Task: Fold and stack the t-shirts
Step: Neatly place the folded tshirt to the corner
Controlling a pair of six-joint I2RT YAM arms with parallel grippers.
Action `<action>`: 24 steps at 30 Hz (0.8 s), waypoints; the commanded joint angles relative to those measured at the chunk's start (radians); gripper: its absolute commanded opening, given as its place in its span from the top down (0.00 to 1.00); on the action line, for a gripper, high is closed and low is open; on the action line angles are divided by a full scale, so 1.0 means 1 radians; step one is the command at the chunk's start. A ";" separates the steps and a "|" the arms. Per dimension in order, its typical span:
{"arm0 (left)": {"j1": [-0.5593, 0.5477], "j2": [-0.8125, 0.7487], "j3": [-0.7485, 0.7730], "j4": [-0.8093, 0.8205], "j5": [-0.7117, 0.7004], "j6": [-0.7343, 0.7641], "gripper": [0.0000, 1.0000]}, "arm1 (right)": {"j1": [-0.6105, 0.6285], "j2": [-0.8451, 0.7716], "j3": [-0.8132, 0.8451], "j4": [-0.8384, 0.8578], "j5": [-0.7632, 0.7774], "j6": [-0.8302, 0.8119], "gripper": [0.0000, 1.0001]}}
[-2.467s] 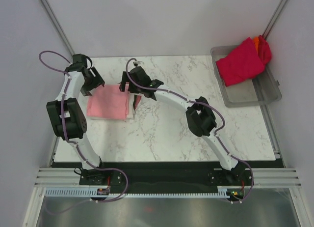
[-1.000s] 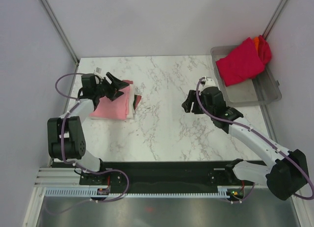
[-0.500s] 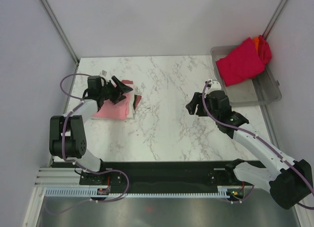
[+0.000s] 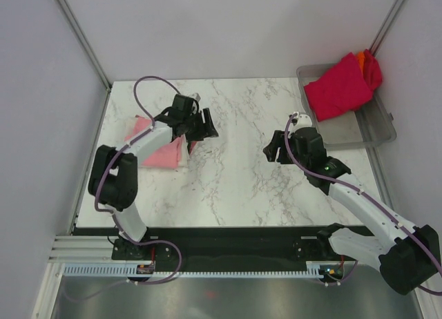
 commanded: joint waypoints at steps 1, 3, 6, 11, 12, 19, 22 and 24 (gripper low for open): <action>-0.018 0.093 0.055 -0.118 -0.036 0.074 0.27 | -0.005 -0.014 0.001 0.009 0.016 -0.016 0.31; -0.023 0.152 0.085 -0.148 -0.036 0.082 0.29 | -0.005 -0.014 0.000 0.009 0.016 -0.017 0.31; -0.027 0.199 0.108 -0.164 -0.045 0.089 0.30 | -0.006 -0.008 0.001 0.011 0.016 -0.016 0.32; -0.031 0.267 0.154 -0.199 -0.097 0.111 0.31 | -0.008 0.005 0.007 0.014 0.010 -0.014 0.32; -0.031 0.279 0.164 -0.200 -0.102 0.117 0.31 | -0.006 0.005 0.007 0.015 0.008 -0.011 0.32; -0.029 0.386 0.243 -0.239 -0.213 0.120 0.32 | -0.009 0.000 0.003 0.015 0.004 -0.007 0.32; -0.008 0.410 0.259 -0.282 -0.228 0.125 0.33 | -0.009 -0.012 -0.005 0.014 0.002 -0.007 0.33; 0.006 0.408 0.250 -0.288 -0.263 0.125 0.34 | -0.009 -0.014 -0.009 0.012 0.005 -0.007 0.33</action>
